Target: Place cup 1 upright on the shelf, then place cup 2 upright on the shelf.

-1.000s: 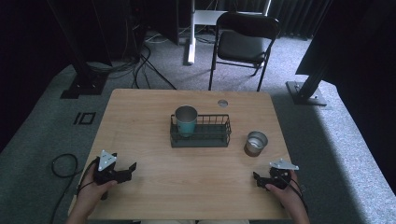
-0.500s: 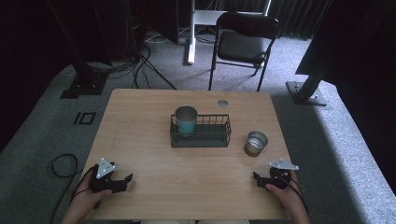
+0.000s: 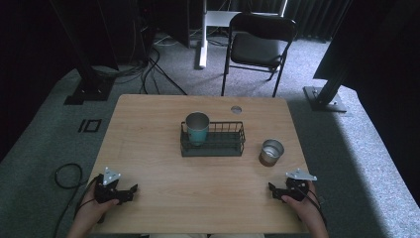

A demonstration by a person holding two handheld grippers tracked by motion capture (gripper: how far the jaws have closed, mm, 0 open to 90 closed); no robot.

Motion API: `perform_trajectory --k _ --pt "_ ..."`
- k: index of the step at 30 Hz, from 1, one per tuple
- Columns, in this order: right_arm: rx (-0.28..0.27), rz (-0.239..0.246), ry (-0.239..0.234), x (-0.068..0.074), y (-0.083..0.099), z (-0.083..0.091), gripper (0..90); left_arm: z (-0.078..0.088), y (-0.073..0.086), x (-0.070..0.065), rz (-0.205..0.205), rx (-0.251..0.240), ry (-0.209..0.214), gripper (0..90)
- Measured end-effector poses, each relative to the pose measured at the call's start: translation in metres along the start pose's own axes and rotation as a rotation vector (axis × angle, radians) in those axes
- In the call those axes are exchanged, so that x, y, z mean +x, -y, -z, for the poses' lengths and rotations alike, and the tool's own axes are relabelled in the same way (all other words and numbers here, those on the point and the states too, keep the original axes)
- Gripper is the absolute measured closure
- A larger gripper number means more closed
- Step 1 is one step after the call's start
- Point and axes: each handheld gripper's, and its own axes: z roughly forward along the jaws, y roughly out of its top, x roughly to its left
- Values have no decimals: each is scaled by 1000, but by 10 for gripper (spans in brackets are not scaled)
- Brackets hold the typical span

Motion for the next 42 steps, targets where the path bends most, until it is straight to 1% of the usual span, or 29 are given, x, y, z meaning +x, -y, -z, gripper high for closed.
perform_trajectory --k 34,39,40,42 --pt "-1 -4 -7 -1 0 0 104 0 0 0 1 -2 1 94" --pt "-3 -8 6 -2 0 0 118 0 0 0 0 -1 1 93" --pt "-9 -15 23 -4 0 1 126 0 0 0 1 -1 1 94" --pt "-15 -23 27 -7 0 1 126 0 0 0 0 -1 1 94"
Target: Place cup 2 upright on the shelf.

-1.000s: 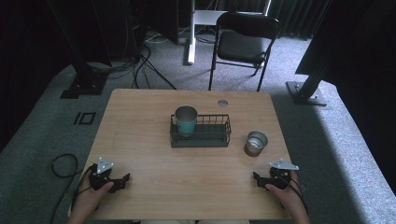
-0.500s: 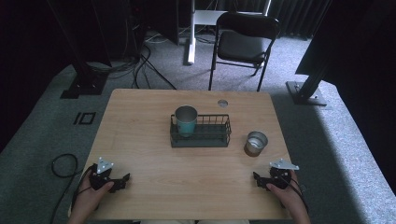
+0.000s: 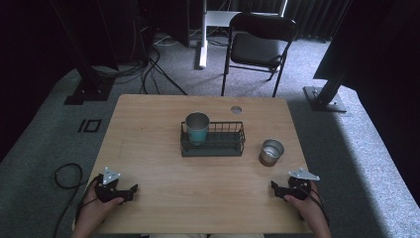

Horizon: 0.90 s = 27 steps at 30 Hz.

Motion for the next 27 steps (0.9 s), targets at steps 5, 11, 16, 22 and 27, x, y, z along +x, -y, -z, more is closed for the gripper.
perform_trajectory --k 5,11,16,22,27 --pt "-9 -7 2 -1 -1 0 125 0 0 0 0 0 0 93" --pt "-59 -15 -10 -2 -9 -1 117 0 0 0 0 0 0 93" --pt "-94 -1 -14 -2 -17 -2 114 0 0 0 0 0 0 94" --pt "-140 -3 -14 -1 -26 -6 114 0 0 0 0 0 0 94" --pt "-169 -14 -2 -3 -32 -8 114 0 0 0 0 0 0 94"
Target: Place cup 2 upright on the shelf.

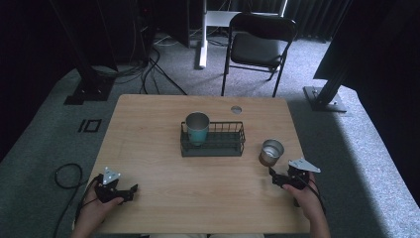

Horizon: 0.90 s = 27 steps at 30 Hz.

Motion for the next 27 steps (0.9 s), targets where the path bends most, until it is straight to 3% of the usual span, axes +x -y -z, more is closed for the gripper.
perform_trajectory --k 27 --pt "-64 -6 -22 1 -20 -13 114 0 0 0 0 0 0 94"
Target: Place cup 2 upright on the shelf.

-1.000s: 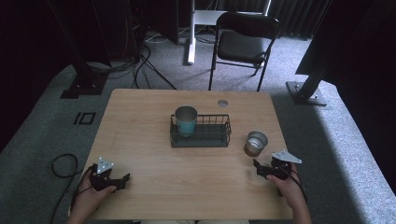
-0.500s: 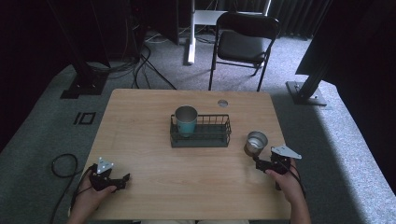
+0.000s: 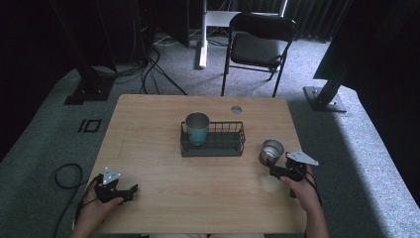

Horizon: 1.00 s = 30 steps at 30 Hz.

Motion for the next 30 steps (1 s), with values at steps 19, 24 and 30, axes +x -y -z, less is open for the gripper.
perform_trajectory --k 19,24,30 --pt "-51 -21 -10 0 -8 -17 114 0 0 0 2 -1 0 94" --pt "-56 -15 -2 2 -10 -20 114 0 0 0 2 -1 0 94" --pt "-62 -9 1 4 -10 -23 115 0 0 0 2 -1 0 94"
